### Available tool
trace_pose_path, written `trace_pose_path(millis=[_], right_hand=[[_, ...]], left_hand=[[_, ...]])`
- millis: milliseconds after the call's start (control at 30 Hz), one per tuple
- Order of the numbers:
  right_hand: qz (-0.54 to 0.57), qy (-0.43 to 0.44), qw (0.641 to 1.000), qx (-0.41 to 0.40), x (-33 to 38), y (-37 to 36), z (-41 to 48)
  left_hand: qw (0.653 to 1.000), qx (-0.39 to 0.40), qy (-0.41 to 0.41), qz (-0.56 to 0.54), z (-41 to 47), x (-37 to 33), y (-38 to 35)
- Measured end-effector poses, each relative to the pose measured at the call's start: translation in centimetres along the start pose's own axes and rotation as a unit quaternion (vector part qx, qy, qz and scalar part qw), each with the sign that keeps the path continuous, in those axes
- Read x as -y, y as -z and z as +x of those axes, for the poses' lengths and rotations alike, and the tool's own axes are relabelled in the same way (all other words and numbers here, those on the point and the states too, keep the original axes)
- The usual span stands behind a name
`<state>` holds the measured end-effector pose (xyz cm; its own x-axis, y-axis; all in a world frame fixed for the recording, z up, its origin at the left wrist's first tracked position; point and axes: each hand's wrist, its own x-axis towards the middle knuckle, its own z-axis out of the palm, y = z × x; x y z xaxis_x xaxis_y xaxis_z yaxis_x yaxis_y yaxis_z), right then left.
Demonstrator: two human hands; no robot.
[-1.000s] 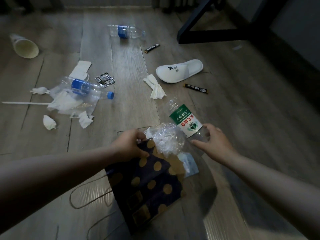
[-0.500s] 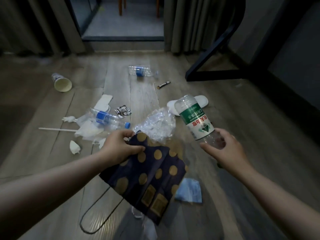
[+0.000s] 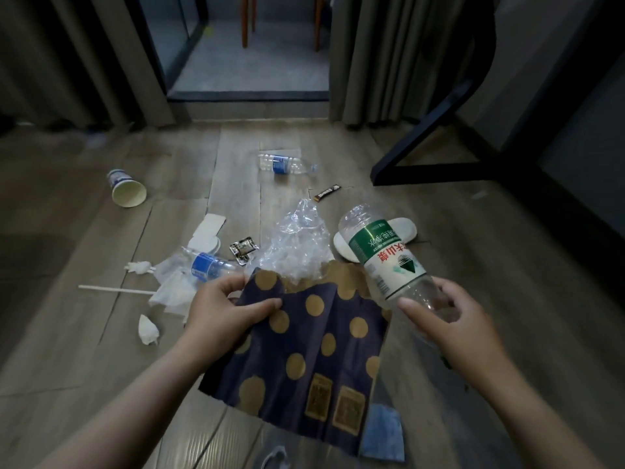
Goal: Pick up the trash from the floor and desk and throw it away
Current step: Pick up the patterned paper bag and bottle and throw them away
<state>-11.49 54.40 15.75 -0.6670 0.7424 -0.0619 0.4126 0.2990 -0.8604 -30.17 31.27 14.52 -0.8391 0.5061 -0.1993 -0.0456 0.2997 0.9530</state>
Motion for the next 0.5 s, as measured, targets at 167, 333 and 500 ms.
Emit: trace_pose_path(millis=[167,333,500], right_hand=[[0.013,-0.044,0.999,0.016,-1.1,-1.8,1.0],[0.022,-0.091,0.995,0.021,-3.3,-3.1,2.8],[0.026,-0.164,0.986,0.026,-2.8,-2.7,3.1]], left_hand=[[1.000,-0.009,-0.017,0.022,1.9,1.6,-1.3],[0.997,-0.032,-0.019,0.072,4.1,3.6,-2.1],[0.992,-0.024,0.022,0.124,3.5,3.3,-1.6]])
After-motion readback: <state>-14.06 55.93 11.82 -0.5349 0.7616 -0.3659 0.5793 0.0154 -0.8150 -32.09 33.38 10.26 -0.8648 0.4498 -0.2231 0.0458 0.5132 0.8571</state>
